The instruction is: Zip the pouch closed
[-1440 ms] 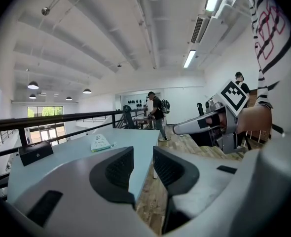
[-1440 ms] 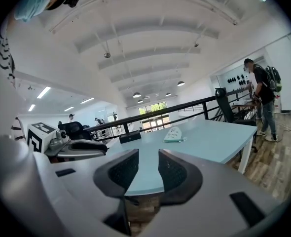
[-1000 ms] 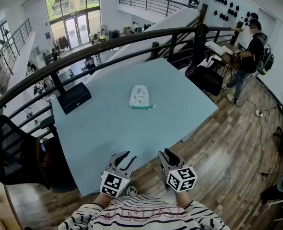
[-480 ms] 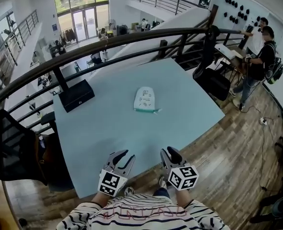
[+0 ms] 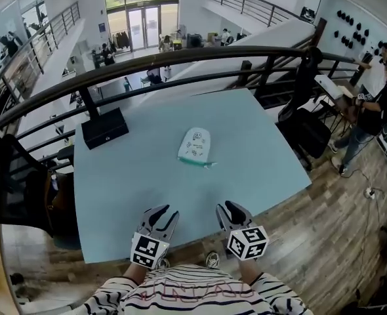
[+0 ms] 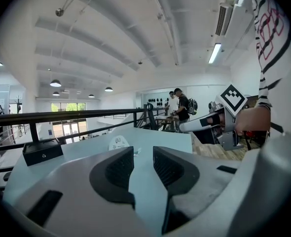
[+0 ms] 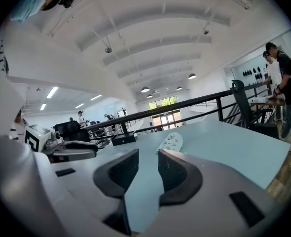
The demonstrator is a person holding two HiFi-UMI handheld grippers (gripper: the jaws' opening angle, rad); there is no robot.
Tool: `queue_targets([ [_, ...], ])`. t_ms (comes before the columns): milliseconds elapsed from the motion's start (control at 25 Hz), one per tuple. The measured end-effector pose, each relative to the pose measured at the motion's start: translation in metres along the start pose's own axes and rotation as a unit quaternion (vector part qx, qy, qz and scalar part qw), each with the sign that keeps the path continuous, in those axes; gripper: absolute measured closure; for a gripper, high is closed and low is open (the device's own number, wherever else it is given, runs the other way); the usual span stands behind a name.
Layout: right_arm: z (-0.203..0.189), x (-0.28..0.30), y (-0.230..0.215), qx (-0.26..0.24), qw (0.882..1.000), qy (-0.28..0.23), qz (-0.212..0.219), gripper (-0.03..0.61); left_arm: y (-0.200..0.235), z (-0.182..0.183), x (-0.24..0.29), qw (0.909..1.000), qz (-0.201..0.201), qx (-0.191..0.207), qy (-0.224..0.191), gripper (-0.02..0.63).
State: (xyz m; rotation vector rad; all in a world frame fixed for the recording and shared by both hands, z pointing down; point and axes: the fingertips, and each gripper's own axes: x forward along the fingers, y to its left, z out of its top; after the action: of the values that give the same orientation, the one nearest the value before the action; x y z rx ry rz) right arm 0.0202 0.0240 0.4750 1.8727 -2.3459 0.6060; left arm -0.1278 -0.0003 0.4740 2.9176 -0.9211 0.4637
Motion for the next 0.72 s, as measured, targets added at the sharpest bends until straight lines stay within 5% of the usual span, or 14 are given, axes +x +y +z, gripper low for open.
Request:
queue_targets([
  [720,0.008,0.008,-0.127,-0.044,0.995,0.043,0.082,0.460,-0.045,0.020,0.079,0.9919,0.122,-0.033,0.012,0.515],
])
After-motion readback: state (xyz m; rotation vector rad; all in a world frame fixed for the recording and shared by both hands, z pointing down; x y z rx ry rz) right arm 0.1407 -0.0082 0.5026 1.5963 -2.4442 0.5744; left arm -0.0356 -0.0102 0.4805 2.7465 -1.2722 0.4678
